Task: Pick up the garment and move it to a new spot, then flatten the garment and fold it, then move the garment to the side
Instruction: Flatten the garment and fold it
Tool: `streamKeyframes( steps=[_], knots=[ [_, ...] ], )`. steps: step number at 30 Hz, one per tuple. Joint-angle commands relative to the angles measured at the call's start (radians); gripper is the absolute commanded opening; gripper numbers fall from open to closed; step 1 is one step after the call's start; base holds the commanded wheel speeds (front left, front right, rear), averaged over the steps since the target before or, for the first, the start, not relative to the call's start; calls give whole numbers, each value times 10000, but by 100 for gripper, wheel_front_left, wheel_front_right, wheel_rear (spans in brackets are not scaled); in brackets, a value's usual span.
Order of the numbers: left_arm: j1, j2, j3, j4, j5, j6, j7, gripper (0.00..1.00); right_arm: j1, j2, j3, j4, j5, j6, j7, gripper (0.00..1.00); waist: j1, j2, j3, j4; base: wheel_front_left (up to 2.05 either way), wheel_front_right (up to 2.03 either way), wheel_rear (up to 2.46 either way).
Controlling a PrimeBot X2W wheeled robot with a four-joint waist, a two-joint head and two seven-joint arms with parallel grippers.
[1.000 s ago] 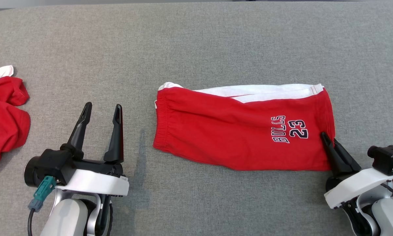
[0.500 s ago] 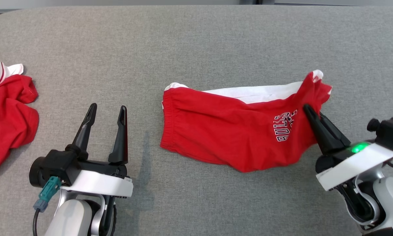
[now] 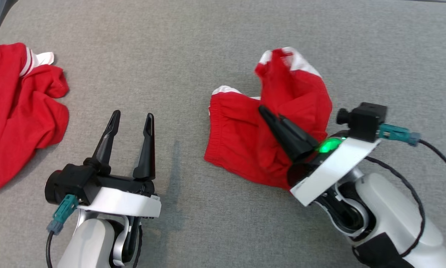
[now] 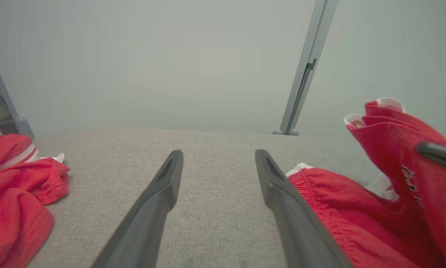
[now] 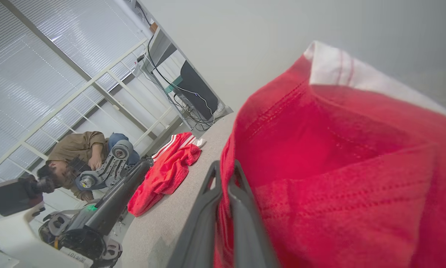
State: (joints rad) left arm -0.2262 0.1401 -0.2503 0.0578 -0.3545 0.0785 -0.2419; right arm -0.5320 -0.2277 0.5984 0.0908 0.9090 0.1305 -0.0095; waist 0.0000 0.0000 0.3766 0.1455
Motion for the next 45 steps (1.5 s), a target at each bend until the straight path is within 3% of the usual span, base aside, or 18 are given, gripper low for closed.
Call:
streamKeyframes(
  steps=[1, 11, 12, 14, 15, 24, 30, 38, 45],
  knots=[
    [-177, -30, -7, 29, -51, -60, -62, 100, -197, 37, 179, 210, 129, 5, -76, 0, 0, 0, 119, 192, 0, 0, 0],
    [-342, -200, 0, 322, -52, -158, -197, 100, -1031, 210, 1772, 1667, 809, 5, -673, 0, 0, 0, 341, 536, 0, 0, 0],
    [-342, -205, 10, 338, -47, -167, -208, 100, -1094, 192, 1883, 1771, 865, 5, -759, 4, 0, 0, 347, 533, 0, 0, 0],
    [-323, -214, 30, 372, -30, -163, -225, 100, -1244, 170, 2112, 1925, 955, 5, -957, 56, 0, 0, 339, 502, 0, 0, 0],
    [-315, -212, 41, 395, -17, -170, -221, 100, -1324, 151, 2256, 1927, 975, 5, -1039, 100, 0, 0, 330, 477, 0, 0, 0],
    [-282, -161, 95, 493, 51, -204, -243, 100, -1927, -479, 3399, 1311, 423, 5, -2025, 100, 0, 0, 114, 188, 0, 0, 0],
    [-85, -83, 157, 511, 47, -147, -242, 100, -1741, -933, 2994, 880, -174, 5, -2422, 100, 0, 0, -101, -22, 0, 0, 0],
    [145, 76, 240, 417, 3, -4, -157, 100, -501, -1380, 363, 606, -1376, 5, -2565, 100, 0, 0, -437, -350, 0, 0, 0],
    [375, 313, 368, 232, -38, 144, -19, 100, 1160, -1162, -2578, 291, -2823, 5, -2555, 100, 0, 0, -665, -737, 0, 0, 0]
  ],
)
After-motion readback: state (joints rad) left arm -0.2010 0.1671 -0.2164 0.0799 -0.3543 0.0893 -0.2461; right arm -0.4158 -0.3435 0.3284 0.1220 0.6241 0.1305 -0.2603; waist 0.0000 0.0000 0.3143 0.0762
